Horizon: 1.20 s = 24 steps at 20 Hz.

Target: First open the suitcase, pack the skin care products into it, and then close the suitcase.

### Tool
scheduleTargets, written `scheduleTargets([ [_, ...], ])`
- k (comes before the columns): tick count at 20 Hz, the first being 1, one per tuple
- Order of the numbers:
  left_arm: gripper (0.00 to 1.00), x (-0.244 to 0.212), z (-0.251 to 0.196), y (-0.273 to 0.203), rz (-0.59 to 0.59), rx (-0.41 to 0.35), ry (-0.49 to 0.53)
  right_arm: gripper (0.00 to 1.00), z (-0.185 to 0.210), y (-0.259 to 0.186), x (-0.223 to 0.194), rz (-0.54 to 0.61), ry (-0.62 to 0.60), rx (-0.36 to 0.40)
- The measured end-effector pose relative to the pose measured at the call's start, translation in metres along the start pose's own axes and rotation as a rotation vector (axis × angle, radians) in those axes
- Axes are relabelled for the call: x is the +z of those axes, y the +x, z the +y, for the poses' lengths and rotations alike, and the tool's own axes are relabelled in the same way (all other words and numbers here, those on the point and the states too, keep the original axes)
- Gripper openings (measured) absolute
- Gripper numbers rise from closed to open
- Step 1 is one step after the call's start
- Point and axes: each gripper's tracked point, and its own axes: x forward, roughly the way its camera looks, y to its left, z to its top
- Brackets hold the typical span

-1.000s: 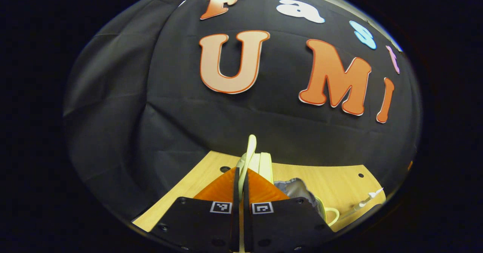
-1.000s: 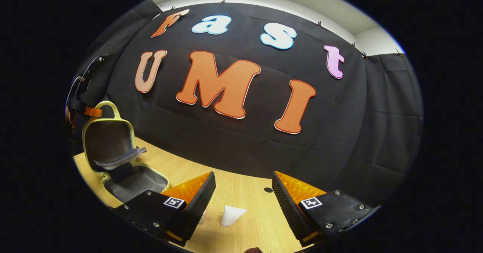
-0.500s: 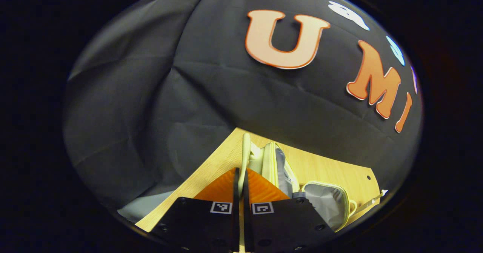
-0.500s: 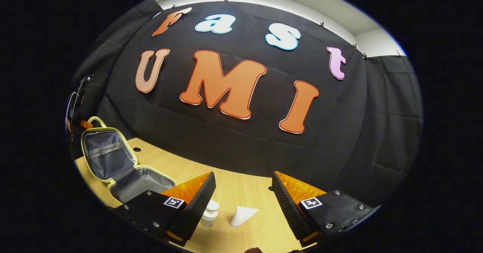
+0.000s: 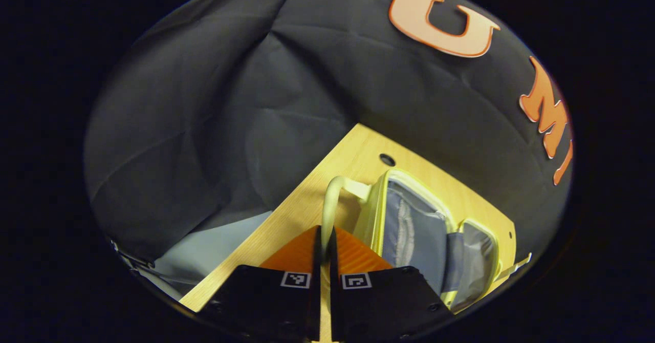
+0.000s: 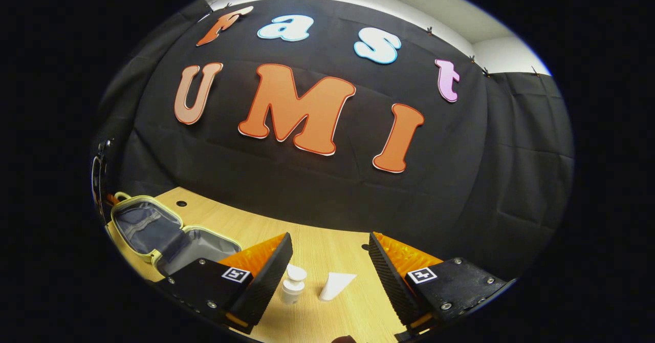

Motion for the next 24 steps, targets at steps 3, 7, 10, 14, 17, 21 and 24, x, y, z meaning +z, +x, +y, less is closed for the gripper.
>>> scheduleTargets([
  [3,0.16,-0.025,0.023,0.014,0.060,0.072,0.003,0.96,-0.001,-0.005,-0.001,0.016,0.000,-0.024],
  [7,0.35,-0.018,0.020,0.004,-0.024,0.134,0.049,0.96,-0.012,-0.009,-0.003,0.020,0.010,-0.055],
  [10,0.57,0.005,-0.009,-0.031,-0.131,0.111,0.135,0.96,-0.020,-0.003,-0.006,0.013,0.003,-0.043],
  [14,0.97,0.033,-0.069,-0.093,-0.287,0.108,0.236,0.96,-0.028,0.015,-0.007,-0.011,0.020,0.009],
  [17,0.99,0.041,-0.134,-0.139,-0.380,0.076,0.288,0.96,-0.034,0.027,-0.007,-0.031,0.014,0.054],
  [21,0.98,0.034,-0.217,-0.192,-0.494,0.001,0.340,0.96,-0.043,0.039,-0.017,-0.043,0.018,0.116],
  [24,0.96,0.028,-0.272,-0.225,-0.573,-0.042,0.373,0.96,-0.051,0.043,-0.023,-0.057,0.021,0.158],
])
